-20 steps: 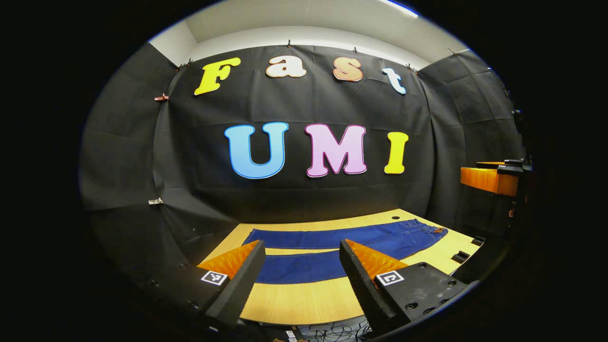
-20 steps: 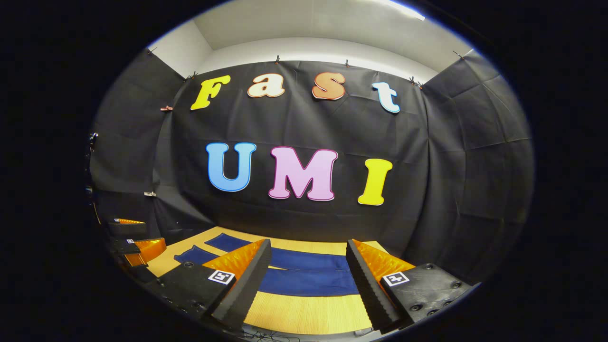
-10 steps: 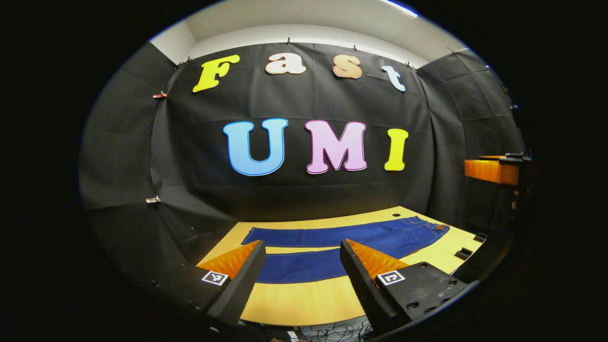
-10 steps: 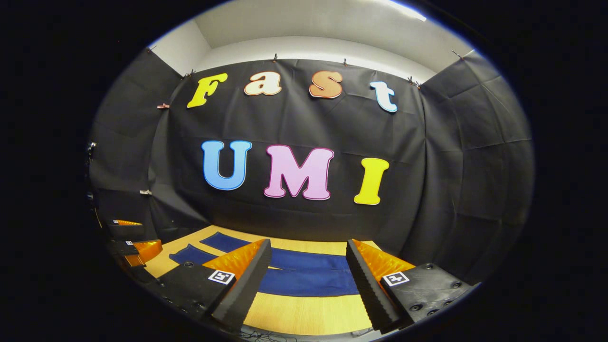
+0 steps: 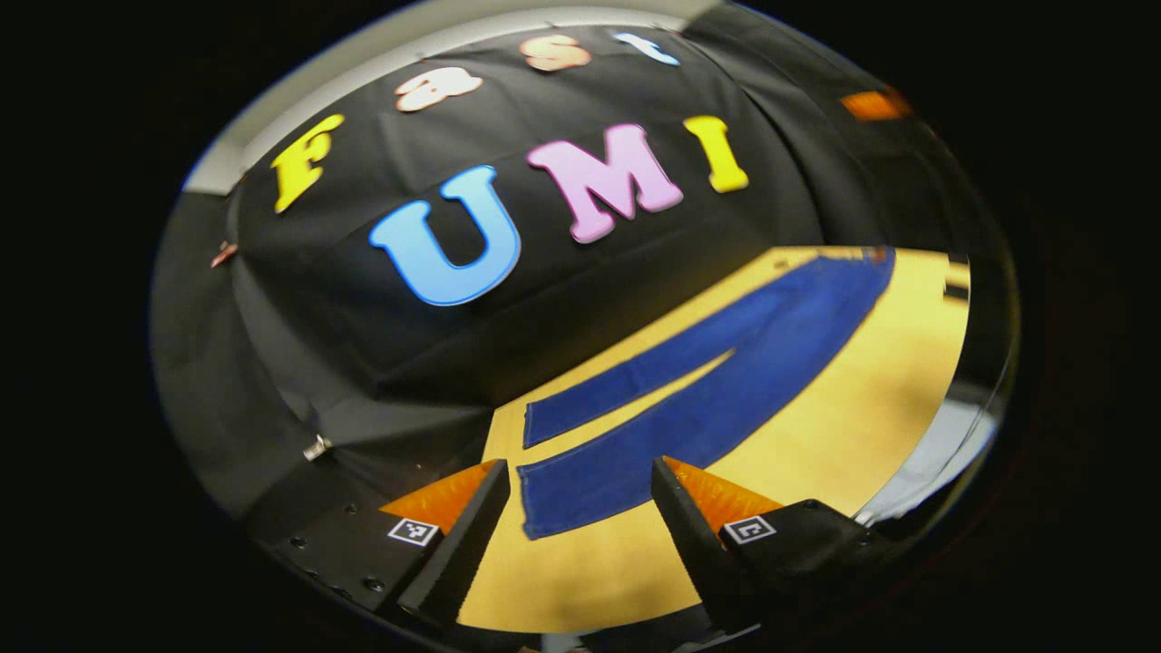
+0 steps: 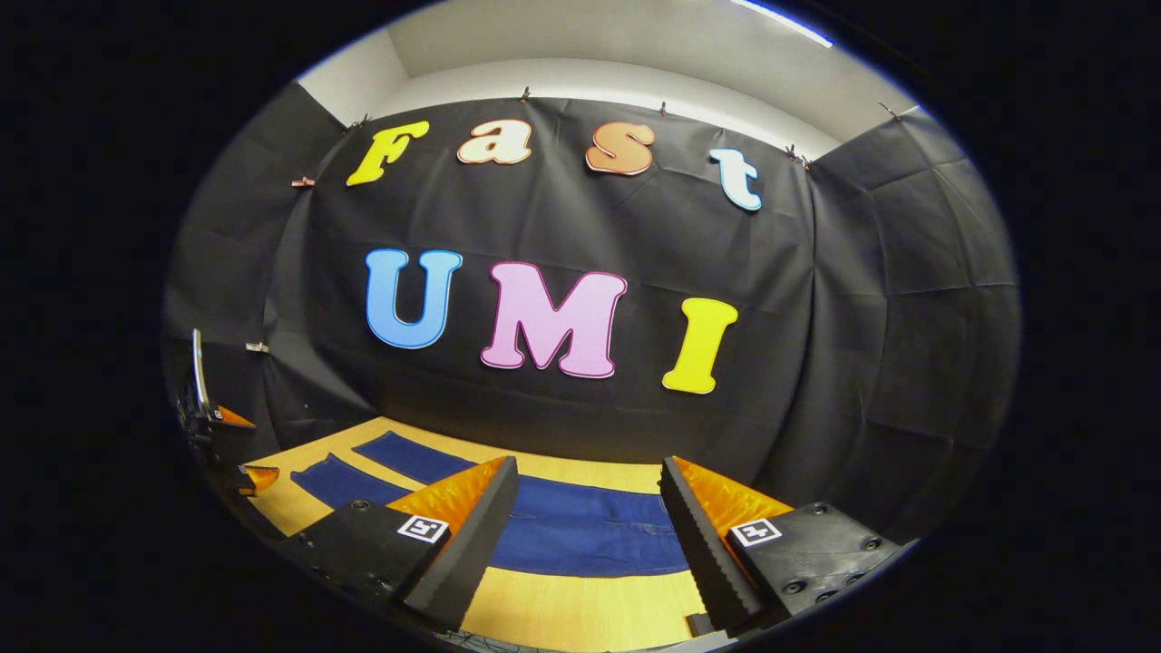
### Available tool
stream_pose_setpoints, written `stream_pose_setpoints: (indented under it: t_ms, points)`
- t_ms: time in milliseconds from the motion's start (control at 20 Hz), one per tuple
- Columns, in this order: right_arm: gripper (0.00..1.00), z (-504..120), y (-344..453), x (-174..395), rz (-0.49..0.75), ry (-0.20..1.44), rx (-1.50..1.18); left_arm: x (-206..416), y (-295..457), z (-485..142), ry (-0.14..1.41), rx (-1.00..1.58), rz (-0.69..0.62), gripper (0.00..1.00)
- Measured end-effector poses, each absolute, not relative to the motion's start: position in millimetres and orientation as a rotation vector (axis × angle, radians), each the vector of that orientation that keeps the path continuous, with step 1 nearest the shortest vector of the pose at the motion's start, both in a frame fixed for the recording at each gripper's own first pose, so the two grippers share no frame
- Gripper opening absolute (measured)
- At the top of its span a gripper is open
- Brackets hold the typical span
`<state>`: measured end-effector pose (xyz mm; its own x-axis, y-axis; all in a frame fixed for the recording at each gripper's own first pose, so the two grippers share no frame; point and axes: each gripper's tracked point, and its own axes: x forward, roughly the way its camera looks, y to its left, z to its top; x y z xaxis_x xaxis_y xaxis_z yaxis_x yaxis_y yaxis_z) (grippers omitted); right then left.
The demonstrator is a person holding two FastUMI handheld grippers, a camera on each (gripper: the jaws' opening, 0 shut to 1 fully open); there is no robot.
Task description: Grasp the waist and the cuffs of the jeans and fold them to make the two legs overlap; first hold the waist and fold one-third of the jeans toward the cuffs, then hold the cuffs and fold the remaining one-third in the same direction to finish folding.
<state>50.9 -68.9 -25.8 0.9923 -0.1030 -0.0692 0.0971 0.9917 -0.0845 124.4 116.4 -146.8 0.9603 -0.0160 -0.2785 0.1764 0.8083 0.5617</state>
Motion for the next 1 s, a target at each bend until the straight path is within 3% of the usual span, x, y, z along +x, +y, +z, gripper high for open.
stream_pose_setpoints:
  t_ms: [300, 600, 850, 1000]
  points:
    - [0.96, -55.9, -91.5, 101.5, -0.092, 0.134, -0.134, 183.5, 176.1, -247.7, 0.490, 1.067, -0.324, 0.98]
    - [0.96, -100.7, -123.0, 150.6, -0.095, 0.191, -0.162, 242.4, 231.9, -285.9, 0.656, 1.217, -0.398, 0.98]
    - [0.97, -131.6, -151.5, 179.3, -0.087, 0.238, -0.212, 250.0, 249.4, -316.1, 0.810, 1.252, -0.512, 0.98]
    - [0.97, -150.5, -174.4, 191.9, -0.098, 0.272, -0.227, 262.5, 242.4, -317.2, 0.803, 1.320, -0.548, 0.94]
